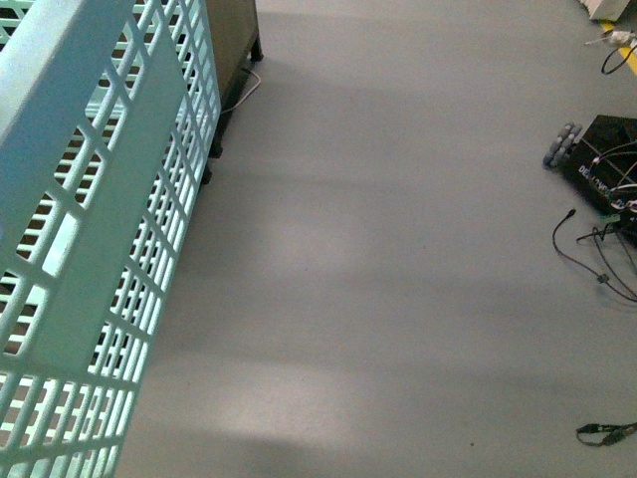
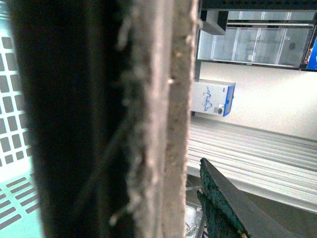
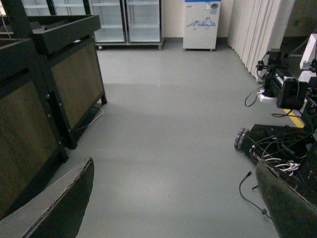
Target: Pick lemon and mango into basket
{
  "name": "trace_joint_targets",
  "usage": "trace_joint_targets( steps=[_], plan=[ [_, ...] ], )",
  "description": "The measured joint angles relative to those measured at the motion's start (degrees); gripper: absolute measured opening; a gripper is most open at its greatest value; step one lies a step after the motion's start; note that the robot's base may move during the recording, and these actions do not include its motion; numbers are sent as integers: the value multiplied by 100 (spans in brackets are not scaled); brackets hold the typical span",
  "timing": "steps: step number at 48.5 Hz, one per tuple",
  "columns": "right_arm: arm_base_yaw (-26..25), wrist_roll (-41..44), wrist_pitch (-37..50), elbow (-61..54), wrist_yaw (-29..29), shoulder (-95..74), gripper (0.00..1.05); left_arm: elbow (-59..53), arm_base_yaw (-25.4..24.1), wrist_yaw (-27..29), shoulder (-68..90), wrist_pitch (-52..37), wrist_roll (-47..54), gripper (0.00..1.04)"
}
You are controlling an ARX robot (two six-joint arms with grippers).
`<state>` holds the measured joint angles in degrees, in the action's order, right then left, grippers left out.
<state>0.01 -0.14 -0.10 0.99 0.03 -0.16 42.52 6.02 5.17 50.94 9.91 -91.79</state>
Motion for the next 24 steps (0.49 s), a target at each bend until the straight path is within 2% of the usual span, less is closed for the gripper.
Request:
trace_joint_targets(
  steps=[24],
  plan=[
    [0,0,0,0,-2,0,96,0,4,-4,0,-2,2,30]
  ],
)
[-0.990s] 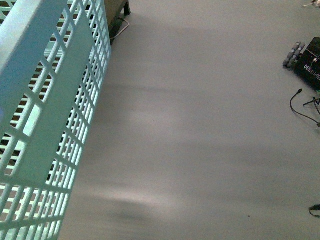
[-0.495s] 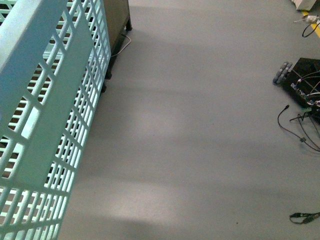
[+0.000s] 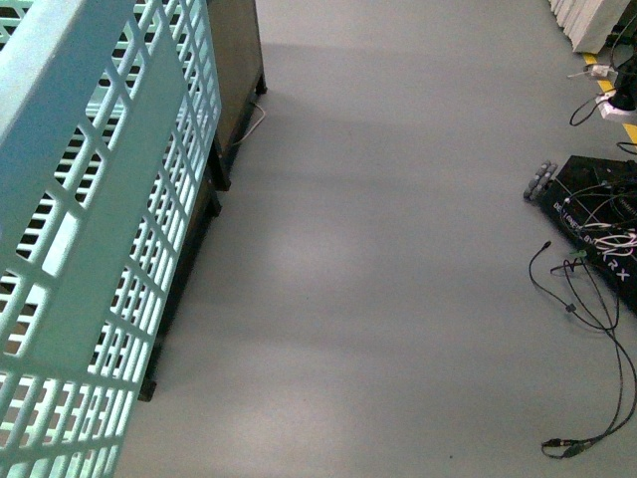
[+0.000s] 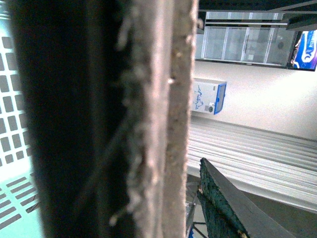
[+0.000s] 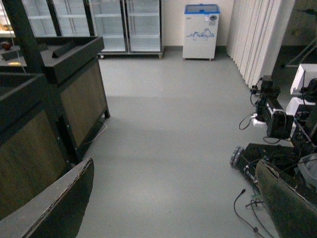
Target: Pick lemon and mango into basket
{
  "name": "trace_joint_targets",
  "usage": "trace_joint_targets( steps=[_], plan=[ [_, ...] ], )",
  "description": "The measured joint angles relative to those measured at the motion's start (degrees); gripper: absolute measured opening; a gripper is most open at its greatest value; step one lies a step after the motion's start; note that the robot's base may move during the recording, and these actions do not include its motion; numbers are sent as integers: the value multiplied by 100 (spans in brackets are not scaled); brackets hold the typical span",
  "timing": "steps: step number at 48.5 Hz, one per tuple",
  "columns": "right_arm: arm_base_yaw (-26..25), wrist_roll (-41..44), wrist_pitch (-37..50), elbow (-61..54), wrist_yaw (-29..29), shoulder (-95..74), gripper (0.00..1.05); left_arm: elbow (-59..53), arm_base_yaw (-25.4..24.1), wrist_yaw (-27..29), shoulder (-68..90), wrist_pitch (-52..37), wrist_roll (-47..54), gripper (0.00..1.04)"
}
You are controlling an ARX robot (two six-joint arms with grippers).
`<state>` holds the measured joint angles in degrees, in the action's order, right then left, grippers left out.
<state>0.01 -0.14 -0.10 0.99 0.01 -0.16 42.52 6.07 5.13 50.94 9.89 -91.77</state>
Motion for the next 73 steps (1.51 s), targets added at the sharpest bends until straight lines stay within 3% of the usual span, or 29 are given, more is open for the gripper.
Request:
trace_joint_targets(
  steps=[73],
  plan=[
    [0,-2,2,0,4,2,96,9,28,4,-11,11,9,30]
  ],
)
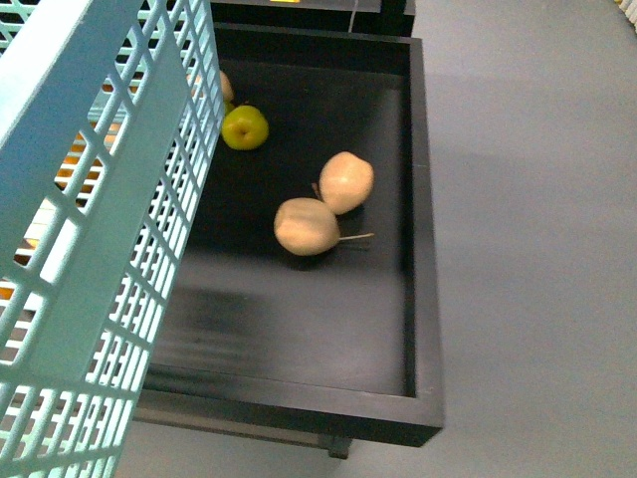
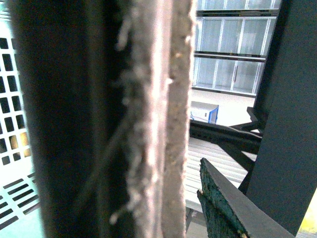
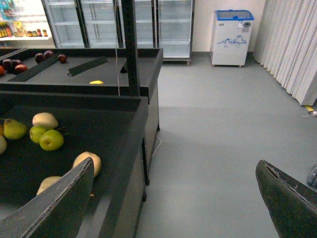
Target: Pick lemon and mango into basket
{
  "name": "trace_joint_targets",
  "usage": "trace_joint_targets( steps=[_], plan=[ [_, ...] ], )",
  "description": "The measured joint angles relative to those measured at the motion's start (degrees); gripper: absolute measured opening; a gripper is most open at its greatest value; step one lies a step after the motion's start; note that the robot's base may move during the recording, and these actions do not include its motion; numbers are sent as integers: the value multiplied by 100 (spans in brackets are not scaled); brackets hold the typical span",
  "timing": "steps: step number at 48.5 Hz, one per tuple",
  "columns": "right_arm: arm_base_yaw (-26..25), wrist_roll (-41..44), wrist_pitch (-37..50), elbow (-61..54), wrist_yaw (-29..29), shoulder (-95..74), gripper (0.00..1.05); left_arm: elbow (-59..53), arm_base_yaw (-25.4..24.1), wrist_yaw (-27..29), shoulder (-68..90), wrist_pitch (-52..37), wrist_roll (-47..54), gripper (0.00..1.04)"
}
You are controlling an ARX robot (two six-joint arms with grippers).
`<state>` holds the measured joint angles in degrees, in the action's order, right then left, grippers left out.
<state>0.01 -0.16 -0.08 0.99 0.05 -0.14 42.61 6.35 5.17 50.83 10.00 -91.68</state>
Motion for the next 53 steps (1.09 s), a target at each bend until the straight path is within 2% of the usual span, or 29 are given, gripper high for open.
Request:
trace_joint_targets(
  steps=[53],
  plan=[
    [0,-2,0,0,-2,2,96,0,0,15,-2,2,-7,30]
  ],
)
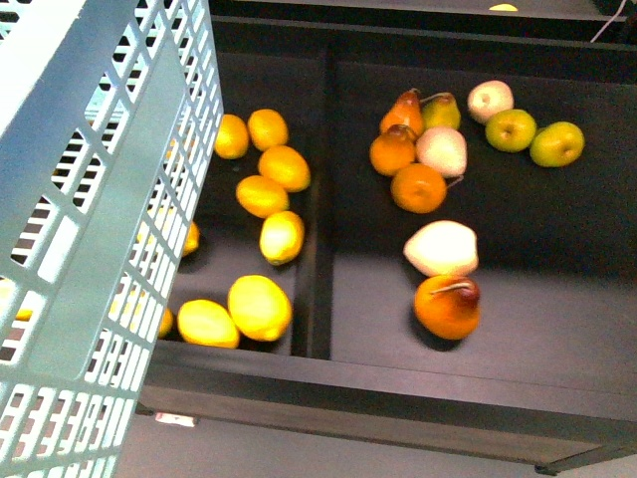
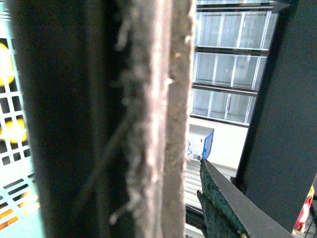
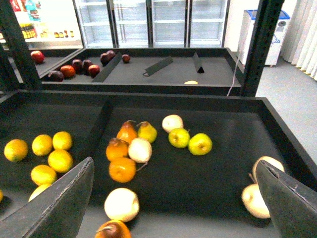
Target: Pick lemon and mango into basket
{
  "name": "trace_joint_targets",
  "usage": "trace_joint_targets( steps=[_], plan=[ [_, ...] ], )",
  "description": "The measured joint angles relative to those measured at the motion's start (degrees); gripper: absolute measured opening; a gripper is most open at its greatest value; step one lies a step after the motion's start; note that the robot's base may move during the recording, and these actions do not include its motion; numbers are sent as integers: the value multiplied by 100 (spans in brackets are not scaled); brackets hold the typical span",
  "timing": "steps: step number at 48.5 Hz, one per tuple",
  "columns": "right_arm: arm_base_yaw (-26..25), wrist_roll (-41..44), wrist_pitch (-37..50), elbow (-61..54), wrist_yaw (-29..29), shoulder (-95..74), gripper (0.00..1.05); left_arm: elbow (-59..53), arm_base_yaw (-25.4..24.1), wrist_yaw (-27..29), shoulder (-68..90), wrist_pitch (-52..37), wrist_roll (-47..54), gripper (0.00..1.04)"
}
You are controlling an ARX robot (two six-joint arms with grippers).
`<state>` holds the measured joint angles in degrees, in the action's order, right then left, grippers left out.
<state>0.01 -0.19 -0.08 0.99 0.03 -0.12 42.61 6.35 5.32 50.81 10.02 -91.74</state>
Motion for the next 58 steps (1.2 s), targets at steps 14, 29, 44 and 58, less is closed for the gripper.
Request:
trace_joint_targets(
  steps=[14,29,44,58],
  plan=[
    [0,2,0,0,0,2,96,0,0,2,7,0,2,30],
    [0,4,-2,0,-2,2,96,0,-2,2,4,7,2,30],
    [0,2,-2,0,0,-7,96,2,-2,-4,-2,7,4,30],
    [0,2,0,0,-2,0,96,2,-2,-4,2,7,0,30]
  ],
)
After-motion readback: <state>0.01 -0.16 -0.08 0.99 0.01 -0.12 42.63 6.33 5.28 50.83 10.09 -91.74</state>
